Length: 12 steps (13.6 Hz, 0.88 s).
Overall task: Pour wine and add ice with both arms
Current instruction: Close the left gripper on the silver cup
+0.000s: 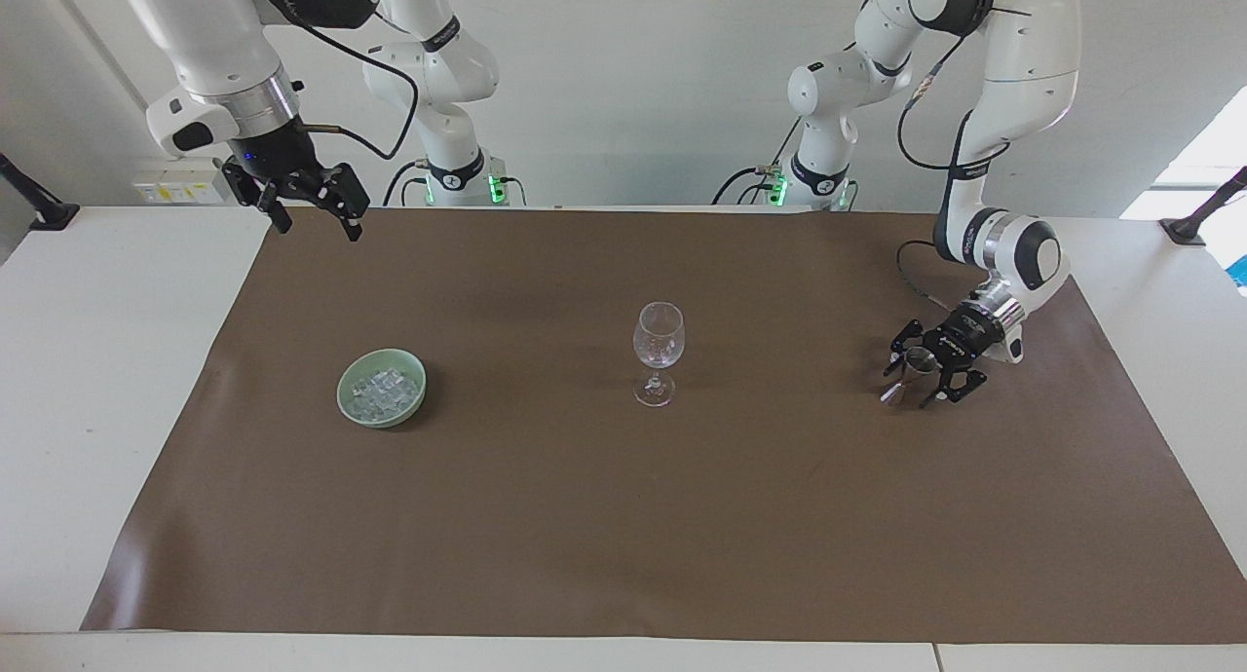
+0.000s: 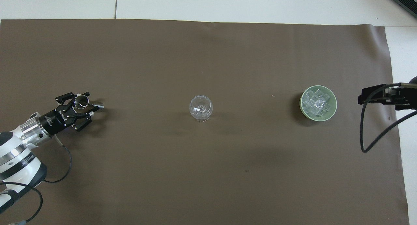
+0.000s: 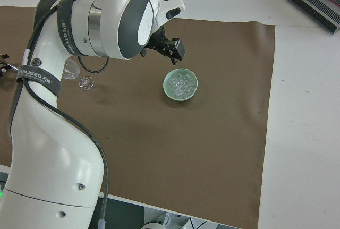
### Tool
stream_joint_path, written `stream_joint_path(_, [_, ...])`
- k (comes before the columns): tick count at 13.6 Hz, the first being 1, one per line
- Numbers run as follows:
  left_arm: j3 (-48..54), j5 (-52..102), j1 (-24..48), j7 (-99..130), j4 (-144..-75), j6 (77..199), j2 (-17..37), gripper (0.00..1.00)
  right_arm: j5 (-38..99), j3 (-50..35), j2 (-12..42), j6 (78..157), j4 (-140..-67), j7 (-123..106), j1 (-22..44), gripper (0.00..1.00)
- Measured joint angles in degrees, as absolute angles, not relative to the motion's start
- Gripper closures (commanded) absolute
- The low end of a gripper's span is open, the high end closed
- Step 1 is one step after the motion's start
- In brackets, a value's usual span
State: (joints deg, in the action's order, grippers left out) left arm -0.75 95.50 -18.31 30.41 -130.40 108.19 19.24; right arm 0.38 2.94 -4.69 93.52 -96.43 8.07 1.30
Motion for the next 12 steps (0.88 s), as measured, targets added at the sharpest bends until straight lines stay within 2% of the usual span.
stream_joint_path(2, [-0.8,95.9,-18.3,30.4,-130.7,108.2,19.2,0.56,0.4,2.9,-4.7,93.5,-96.4,8.1,1.3,0.0])
stream_joint_path(3, [-0.8,96.1,-18.3,30.4,-130.8,108.2,19.2,0.67,0.4,2.9,-4.7,93.5,-96.4,8.1,1.3,0.0])
stream_joint_path(4, [-0.8,96.3,-18.4,30.4,-130.9,108.2,19.1,0.73,0.4,2.9,-4.7,93.5,-96.4,8.1,1.3,0.0])
stream_joint_path(7, [-0.9,97.5,-18.6,30.4,-131.3,108.2,18.8,0.76,0.4,2.9,-4.7,93.5,-96.4,8.1,1.3,0.0])
stream_joint_path(8, [-1.0,97.7,-18.6,30.4,-131.5,108.2,18.8,0.79,0.4,2.9,-4.7,93.5,-96.4,8.1,1.3,0.0])
stream_joint_path(10, [-1.0,97.8,-18.9,30.4,-131.6,108.1,18.8,1.0,0.4,2.9,-4.7,93.5,-96.4,8.1,1.3,0.0])
stream_joint_path(12, [-1.0,97.8,-19.1,30.4,-131.6,108.0,18.7,1.0,0.4,2.9,-4.7,93.5,-96.4,8.1,1.3,0.0])
